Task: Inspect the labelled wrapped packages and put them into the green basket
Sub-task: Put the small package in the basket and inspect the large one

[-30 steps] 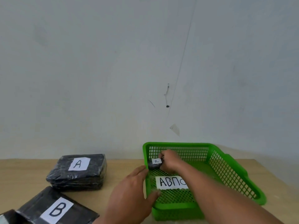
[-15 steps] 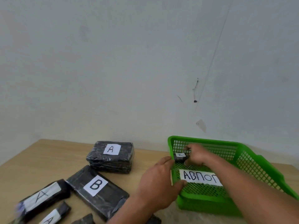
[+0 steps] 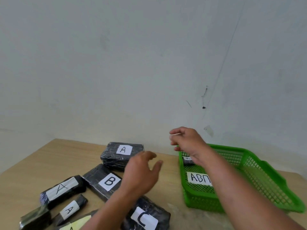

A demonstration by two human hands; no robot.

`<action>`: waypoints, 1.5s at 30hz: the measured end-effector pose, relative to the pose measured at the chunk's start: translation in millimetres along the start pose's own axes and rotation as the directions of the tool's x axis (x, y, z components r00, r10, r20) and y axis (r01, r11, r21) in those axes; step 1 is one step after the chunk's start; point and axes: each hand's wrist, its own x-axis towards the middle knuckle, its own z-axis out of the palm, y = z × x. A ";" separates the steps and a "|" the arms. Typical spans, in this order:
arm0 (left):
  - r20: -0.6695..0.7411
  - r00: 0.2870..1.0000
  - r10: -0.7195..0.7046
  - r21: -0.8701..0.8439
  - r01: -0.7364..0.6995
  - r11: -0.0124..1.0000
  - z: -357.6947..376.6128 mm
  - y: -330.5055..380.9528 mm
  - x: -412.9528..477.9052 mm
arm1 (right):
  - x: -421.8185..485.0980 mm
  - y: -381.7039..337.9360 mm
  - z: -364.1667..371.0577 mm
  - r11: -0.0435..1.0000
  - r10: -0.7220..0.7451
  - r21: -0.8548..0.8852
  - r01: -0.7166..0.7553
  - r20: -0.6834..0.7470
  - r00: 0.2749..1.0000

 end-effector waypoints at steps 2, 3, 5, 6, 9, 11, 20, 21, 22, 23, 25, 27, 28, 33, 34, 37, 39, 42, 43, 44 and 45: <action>-0.076 0.992 -0.099 -0.008 0.099 0.995 -19.3 -19.8 6.5 | -0.3 -2.2 31.1 0.993 0.043 0.106 -0.044 0.009 0.999; -0.099 0.984 -0.147 -0.011 0.147 0.989 -29.2 -30.1 9.4 | 0.3 0.0 46.3 0.991 0.074 0.113 -0.075 0.011 0.997; -0.111 0.962 -0.250 -0.002 0.251 0.968 -45.9 -51.1 13.4 | 3.1 11.7 76.4 0.988 0.136 0.066 -0.136 0.003 0.991; -0.098 0.948 -0.303 0.014 0.306 0.952 -52.0 -61.2 14.9 | 2.9 17.4 89.4 0.986 0.162 0.049 -0.162 -0.002 0.987; -0.020 0.905 -0.426 0.047 0.426 0.903 -61.9 -84.2 19.4 | 0.5 31.2 117.2 0.967 0.255 0.032 -0.255 -0.006 0.967; 0.034 0.887 -0.461 0.020 0.460 0.887 -64.5 -90.6 22.0 | -3.6 34.9 126.2 0.956 0.291 0.023 -0.292 0.038 0.956; 0.020 0.900 -0.435 -0.216 0.429 0.877 -71.5 -82.8 6.6 | -17.0 38.4 125.9 0.932 0.230 0.288 -0.221 0.002 0.973; -0.005 0.905 -0.425 -0.239 0.412 0.879 -73.5 -80.0 2.5 | -19.8 36.0 120.7 0.928 0.212 0.312 -0.203 0.003 0.977; -0.027 0.908 -0.417 -0.267 0.396 0.879 -75.2 -77.3 -1.8 | -24.3 32.0 115.0 0.932 0.188 0.314 -0.181 0.007 0.982; -0.047 0.909 -0.414 -0.302 0.382 0.873 -77.1 -73.7 -7.4 | -30.3 27.7 109.3 0.943 0.158 0.297 -0.152 0.004 0.987; -0.054 0.902 -0.429 -0.411 0.371 0.833 -81.2 -66.8 -19.7 | -46.4 21.4 97.6 0.960 0.099 0.265 -0.090 -0.021 0.995; -0.006 0.893 -0.451 -0.582 0.363 0.727 -87.6 -58.3 -34.0 | -68.6 17.8 85.1 0.956 0.056 0.288 -0.051 -0.007 0.998; 0.024 0.889 -0.458 -0.662 0.357 0.658 -90.7 -54.5 -41.4 | -81.8 16.8 78.7 0.949 0.034 0.313 -0.037 0.015 0.999; 0.200 0.911 -0.360 -0.843 0.348 0.411 -98.4 -36.4 -86.2 | -153.2 32.8 46.7 0.898 -0.058 0.440 0.013 0.090 0.994; 0.263 0.917 -0.300 -0.859 0.364 0.359 -95.8 -31.2 -96.1 | -166.8 39.4 41.1 0.890 -0.064 0.456 0.014 0.095 0.993; 0.393 0.908 -0.143 -0.841 0.418 0.343 -87.3 -8.2 -126.8 | -203.4 58.9 28.3 0.858 -0.087 0.513 0.011 0.124 0.988; 0.439 0.890 -0.123 -0.829 0.454 0.327 -75.5 -1.7 -140.3 | -222.5 68.9 20.3 0.844 -0.107 0.536 0.013 0.145 0.984; 0.469 0.873 -0.135 -0.793 0.484 0.371 -59.1 5.0 -155.0 | -238.4 84.6 12.2 0.842 -0.068 0.540 -0.023 0.149 0.987; 0.469 0.872 -0.138 -0.780 0.482 0.398 -55.2 10.0 -157.0 | -239.9 88.2 10.8 0.841 -0.040 0.539 -0.039 0.135 0.990; 0.466 0.874 -0.136 -0.775 0.478 0.414 -51.2 14.1 -156.9 | -240.2 89.9 10.2 0.839 -0.019 0.542 -0.045 0.112 0.994; 0.463 0.877 -0.131 -0.774 0.471 0.423 -48.3 18.6 -155.7 | -239.4 91.5 9.9 0.837 -0.003 0.545 -0.043 0.083 0.997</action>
